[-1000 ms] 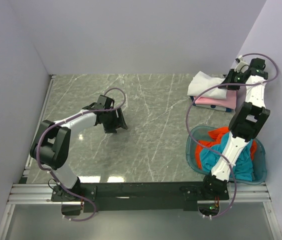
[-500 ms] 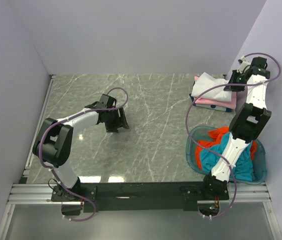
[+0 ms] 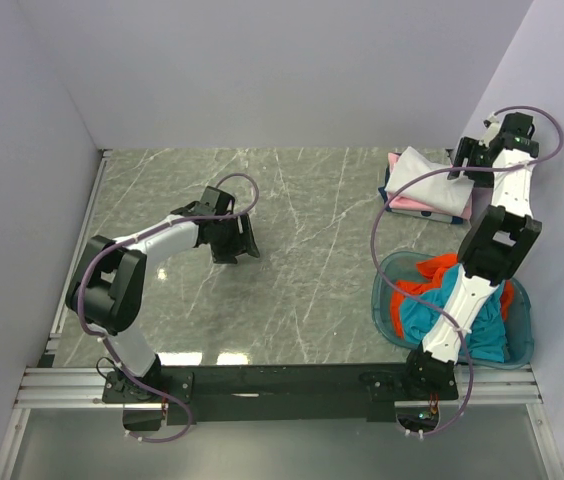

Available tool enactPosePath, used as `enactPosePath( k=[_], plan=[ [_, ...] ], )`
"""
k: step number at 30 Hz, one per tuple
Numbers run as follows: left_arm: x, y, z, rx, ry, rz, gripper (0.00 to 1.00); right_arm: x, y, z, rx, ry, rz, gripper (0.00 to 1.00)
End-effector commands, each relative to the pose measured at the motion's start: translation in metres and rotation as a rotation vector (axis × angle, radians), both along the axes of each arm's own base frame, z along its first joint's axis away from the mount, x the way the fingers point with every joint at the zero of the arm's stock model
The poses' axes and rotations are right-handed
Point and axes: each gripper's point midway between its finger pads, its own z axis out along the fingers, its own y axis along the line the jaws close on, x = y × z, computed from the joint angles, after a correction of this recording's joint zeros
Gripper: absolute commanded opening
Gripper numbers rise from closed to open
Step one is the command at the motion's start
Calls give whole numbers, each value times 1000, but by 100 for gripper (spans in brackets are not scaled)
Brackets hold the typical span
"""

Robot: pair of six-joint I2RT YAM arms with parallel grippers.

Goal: Fold and stack the t-shirts
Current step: Neatly place the folded tshirt to the corner, then reset both grippers

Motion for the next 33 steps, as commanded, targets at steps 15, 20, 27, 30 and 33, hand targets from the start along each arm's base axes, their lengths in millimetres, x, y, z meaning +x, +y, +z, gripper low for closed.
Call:
enactPosePath(
  k=[15,20,27,30,33],
  plan=[
    [24,8,81,-37,-282,99,75,-20,64,96,-292,-220,-76,87],
    [24,13,104,-69,-371,143,75,-49,120,113,-247,-320,-12,88],
    [19,26,125,-56,-481,171,78,-106,193,112,-33,-423,45,89],
    [17,34,140,-59,-556,207,78,-133,215,96,115,-447,51,89],
    [14,44,152,-64,-607,257,78,-156,227,76,210,-424,42,89]
  ],
)
